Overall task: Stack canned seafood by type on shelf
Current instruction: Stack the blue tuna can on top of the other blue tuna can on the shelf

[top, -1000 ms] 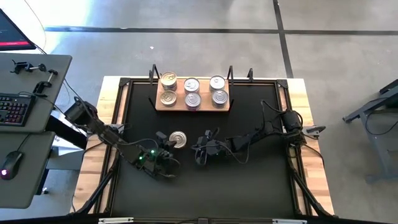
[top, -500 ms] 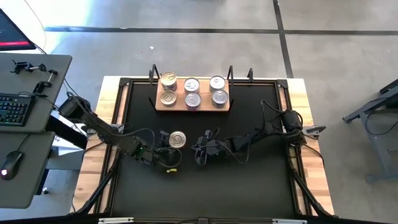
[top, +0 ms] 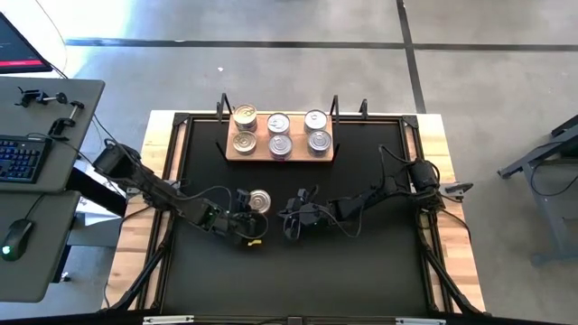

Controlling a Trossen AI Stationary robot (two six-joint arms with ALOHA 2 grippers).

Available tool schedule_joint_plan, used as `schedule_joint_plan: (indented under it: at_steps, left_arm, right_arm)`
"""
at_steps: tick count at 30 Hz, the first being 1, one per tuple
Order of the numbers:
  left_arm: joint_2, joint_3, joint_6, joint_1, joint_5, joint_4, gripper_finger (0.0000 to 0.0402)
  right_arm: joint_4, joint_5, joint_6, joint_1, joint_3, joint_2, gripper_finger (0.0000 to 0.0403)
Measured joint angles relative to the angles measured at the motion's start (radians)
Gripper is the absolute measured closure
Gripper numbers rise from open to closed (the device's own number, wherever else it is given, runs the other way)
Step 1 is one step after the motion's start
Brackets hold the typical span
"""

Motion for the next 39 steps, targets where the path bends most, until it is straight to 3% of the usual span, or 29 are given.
schedule_joint_plan:
  at_steps: [11, 17, 22, 28, 33, 39]
  left_arm:
    - [0.093, 0.004, -0.027, -0.065, -0.248, -0.002, 0.0392]
    - [0.038, 0.032, -0.074, -0.129, -0.275, -0.097, 0.04]
    - [-0.007, 0.061, -0.115, -0.158, -0.368, -0.195, 0.0401]
    - [-0.031, 0.063, -0.125, -0.157, -0.306, -0.195, 0.0401]
    - [-0.031, 0.056, -0.128, -0.119, -0.158, -0.188, 0.0397]
    - [-0.031, 0.032, -0.123, -0.056, -0.09, -0.178, 0.0333]
  right_arm:
    - [0.0, 0.0, 0.0, 0.0, 0.0, 0.0, 0.0402]
    - [0.0, 0.0, 0.0, 0.0, 0.0, 0.0, 0.0402]
    - [0.0, 0.0, 0.0, 0.0, 0.0, 0.0, 0.0402]
    - [0.0, 0.0, 0.0, 0.0, 0.0, 0.0, 0.0402]
    - [0.0, 0.0, 0.0, 0.0, 0.0, 0.0, 0.0402]
    - [0.0, 0.0, 0.0, 0.0, 0.0, 0.0, 0.0402]
